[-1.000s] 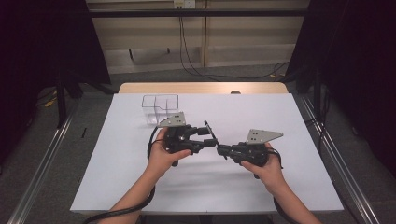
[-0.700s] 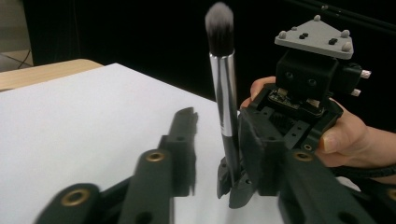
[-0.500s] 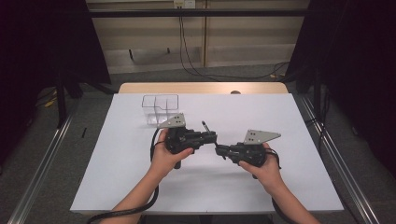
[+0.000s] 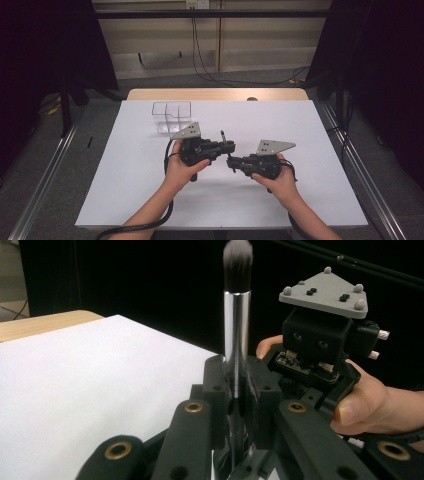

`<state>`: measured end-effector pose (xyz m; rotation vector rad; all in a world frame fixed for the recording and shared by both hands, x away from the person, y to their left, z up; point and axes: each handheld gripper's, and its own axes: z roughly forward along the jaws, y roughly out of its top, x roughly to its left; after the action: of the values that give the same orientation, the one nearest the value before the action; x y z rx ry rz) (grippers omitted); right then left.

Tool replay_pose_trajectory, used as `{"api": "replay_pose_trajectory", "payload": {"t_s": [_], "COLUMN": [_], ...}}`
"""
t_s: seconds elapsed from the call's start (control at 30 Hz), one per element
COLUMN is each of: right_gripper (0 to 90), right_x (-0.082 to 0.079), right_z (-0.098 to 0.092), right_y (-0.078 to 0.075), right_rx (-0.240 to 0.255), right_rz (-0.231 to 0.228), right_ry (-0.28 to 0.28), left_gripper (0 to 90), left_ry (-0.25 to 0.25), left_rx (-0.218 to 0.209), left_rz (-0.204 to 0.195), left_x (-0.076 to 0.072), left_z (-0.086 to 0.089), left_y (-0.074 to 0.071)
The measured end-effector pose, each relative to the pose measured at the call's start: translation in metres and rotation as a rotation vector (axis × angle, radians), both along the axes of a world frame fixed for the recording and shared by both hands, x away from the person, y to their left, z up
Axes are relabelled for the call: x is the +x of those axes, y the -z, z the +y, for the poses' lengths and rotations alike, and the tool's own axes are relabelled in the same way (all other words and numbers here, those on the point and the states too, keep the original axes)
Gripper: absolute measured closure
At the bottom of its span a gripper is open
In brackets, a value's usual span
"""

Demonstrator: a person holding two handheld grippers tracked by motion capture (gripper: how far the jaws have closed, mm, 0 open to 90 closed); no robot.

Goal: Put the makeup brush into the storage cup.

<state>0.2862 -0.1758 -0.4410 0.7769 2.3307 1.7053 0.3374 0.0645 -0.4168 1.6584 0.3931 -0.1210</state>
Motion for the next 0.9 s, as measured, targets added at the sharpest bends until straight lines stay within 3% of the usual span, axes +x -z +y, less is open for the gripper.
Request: {"api": "replay_pose_trajectory", "payload": {"t_s": [0.9], "right_gripper": [81.9], "right_x": [0.0000], "right_z": [0.0088], "right_y": [0.0040], "right_rx": [0.032], "right_rz": [0.024], "right_ry": [0.004], "left_gripper": [83.4], "left_ry": [-0.008], "left_rx": [0.013], "left_rz": [-0.037], "left_x": [-0.0041], "left_z": [-0.0017], "left_y": [-0.0016]}}
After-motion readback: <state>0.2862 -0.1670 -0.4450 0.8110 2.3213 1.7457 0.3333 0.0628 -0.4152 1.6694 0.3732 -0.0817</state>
